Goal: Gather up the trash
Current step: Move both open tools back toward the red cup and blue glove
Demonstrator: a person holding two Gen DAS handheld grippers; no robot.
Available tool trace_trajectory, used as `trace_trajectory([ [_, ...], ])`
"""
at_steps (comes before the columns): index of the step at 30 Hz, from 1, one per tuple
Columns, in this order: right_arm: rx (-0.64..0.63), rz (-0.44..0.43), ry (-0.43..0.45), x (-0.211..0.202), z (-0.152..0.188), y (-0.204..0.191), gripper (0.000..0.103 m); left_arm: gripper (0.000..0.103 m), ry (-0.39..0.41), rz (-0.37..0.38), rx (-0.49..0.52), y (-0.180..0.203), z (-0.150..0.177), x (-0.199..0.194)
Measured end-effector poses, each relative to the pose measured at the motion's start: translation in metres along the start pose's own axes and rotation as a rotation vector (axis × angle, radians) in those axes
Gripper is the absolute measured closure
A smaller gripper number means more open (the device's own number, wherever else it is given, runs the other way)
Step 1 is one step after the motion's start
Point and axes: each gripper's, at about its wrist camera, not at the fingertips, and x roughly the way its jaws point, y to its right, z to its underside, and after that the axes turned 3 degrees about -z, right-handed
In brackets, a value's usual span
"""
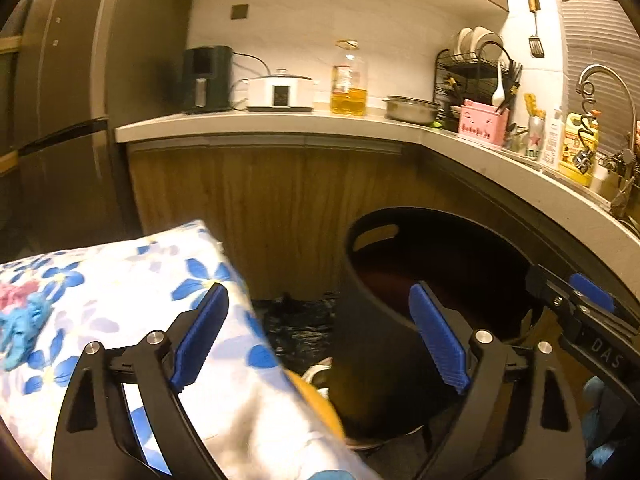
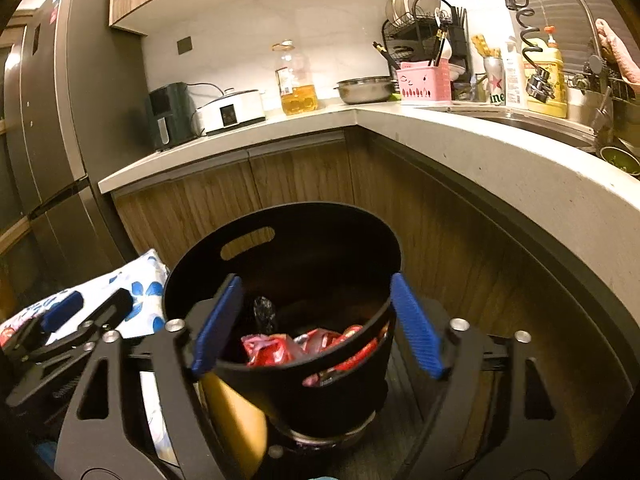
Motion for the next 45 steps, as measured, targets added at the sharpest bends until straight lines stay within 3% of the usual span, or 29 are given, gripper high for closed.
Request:
trace_trajectory([
  [4, -0.007, 0.001, -0.022, -0.011, 0.010, -0.006, 0.015, 0.006, 0.007, -0.041, 0.014, -0.009, 0.005, -0.015],
  [10, -0.040, 0.026, -0.041, -0.032, 0.026, -0.020, 0.013, 0.006, 0.001, -0.059, 0.067, -0.013, 0.014, -0.036],
  [22, -0.057, 0.027, -0.042, -0.072, 0.047, -0.038, 0.012, 0.006, -0.008, -0.071, 0.041, -0.040, 0.035, -0.078],
  [31, -0.085, -0.011, -0.029, -0.097, 0.059, -0.064, 0.012, 0.006, 0.004, -0.104, 0.010, -0.064, 0.051, -0.111],
  [45, -0.162, -0.126, -0.043, -0.106, 0.081, -0.122, 0.012, 0.006, 0.021, -0.222, -0.058, -0.118, 0.071, -0.146],
])
